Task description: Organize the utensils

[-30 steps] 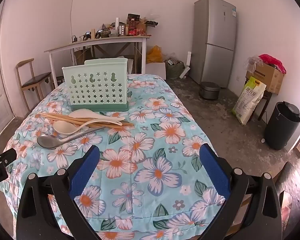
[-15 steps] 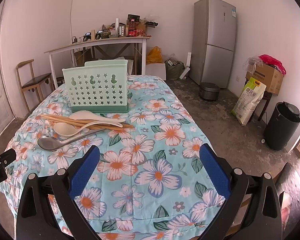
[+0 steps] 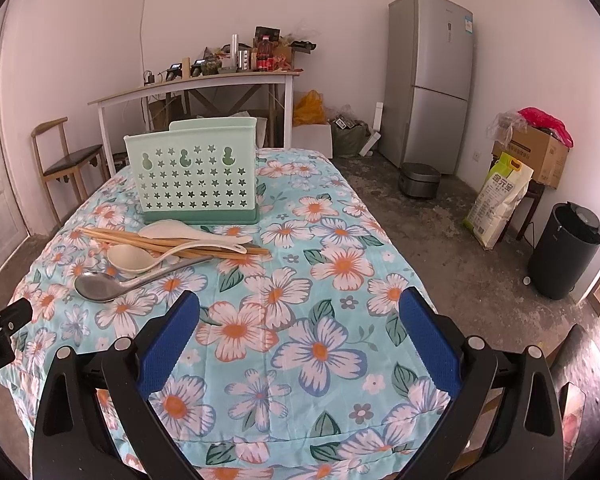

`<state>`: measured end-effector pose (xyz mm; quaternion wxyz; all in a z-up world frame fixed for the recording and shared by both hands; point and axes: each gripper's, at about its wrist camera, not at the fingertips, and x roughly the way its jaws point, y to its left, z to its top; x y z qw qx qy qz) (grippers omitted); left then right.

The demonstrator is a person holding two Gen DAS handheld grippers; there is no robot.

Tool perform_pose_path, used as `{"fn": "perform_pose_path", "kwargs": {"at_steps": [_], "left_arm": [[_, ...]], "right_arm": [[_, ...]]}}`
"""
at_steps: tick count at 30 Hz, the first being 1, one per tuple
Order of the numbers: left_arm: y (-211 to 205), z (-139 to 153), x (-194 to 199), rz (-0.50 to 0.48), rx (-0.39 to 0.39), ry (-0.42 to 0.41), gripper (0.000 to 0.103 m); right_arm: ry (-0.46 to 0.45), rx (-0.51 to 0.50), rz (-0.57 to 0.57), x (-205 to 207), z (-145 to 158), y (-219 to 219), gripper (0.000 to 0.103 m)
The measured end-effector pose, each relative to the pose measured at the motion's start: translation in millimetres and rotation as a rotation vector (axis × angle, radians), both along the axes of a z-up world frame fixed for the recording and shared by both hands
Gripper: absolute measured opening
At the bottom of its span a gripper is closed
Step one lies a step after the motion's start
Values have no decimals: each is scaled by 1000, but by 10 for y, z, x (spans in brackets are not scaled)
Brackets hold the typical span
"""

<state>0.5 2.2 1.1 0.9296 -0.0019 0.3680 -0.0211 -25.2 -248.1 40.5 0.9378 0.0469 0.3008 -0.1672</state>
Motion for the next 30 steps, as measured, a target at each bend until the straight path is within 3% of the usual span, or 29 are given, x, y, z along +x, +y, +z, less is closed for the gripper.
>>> {"fn": "perform_pose_path", "kwargs": {"at_steps": [30], "left_arm": [[24,-19,32,-1,7,8,95]], "right_arm": [[6,4,1,45,-25,2,97]]}}
